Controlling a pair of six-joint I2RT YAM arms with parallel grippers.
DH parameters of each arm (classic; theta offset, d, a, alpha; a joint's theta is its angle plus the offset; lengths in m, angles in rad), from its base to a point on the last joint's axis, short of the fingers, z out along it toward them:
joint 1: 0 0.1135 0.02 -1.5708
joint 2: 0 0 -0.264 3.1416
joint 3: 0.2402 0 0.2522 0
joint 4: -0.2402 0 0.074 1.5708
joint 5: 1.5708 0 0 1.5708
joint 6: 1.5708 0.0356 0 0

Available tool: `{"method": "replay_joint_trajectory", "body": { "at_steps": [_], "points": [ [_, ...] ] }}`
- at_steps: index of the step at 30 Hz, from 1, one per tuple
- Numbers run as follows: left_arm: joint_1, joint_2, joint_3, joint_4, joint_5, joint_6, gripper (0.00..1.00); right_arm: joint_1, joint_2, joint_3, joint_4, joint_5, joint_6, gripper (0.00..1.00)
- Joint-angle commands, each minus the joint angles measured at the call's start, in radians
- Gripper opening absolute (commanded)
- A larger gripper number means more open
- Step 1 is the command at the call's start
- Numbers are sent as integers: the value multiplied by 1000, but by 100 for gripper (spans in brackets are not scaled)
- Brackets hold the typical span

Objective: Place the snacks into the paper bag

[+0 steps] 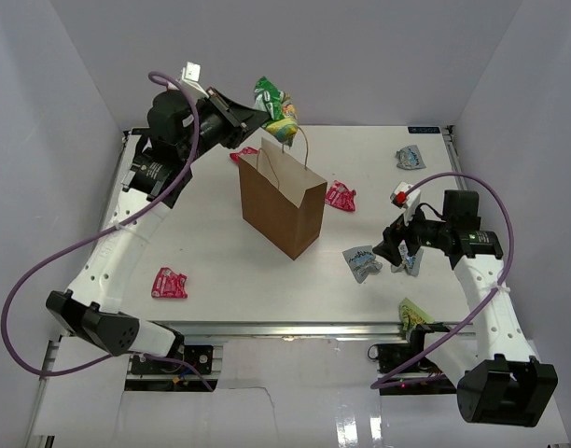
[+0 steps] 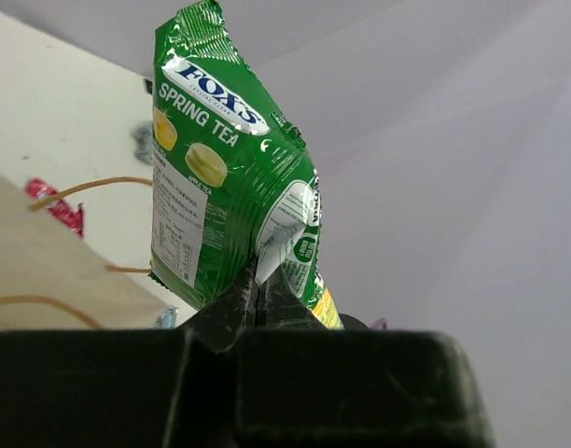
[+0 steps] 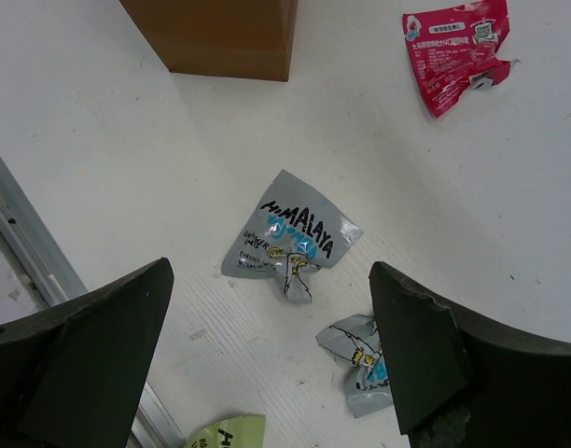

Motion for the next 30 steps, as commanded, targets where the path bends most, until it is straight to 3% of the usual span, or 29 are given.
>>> {"method": "replay_joint_trajectory", "body": {
  "at_steps": [1, 18, 20, 21, 24, 25, 30],
  "points": [
    [-6, -74, -22, -22, -127, 10, 0, -2, -25, 38, 6, 4, 2, 91],
    [-34, -59, -148, -71, -138, 44, 0, -2, -26, 47, 10, 11, 14, 91],
    [-35, -59, -152, -71, -138, 49, 4, -2, -28, 46, 10, 10, 17, 91],
    [-37, -59, -155, -71, -137, 49, 7, -2, -28, 44, 10, 10, 17, 91],
    [-37, -53, -158, -74, -126, 52, 32, -2, -28, 44, 10, 10, 19, 91],
    [-38, -45, -149, -77, -114, 53, 46, -2, -29, 46, 9, 8, 20, 91],
    [-38, -32, -112, -91, -99, 62, 71, -2, -26, 46, 4, -10, 20, 91]
  ]
}}
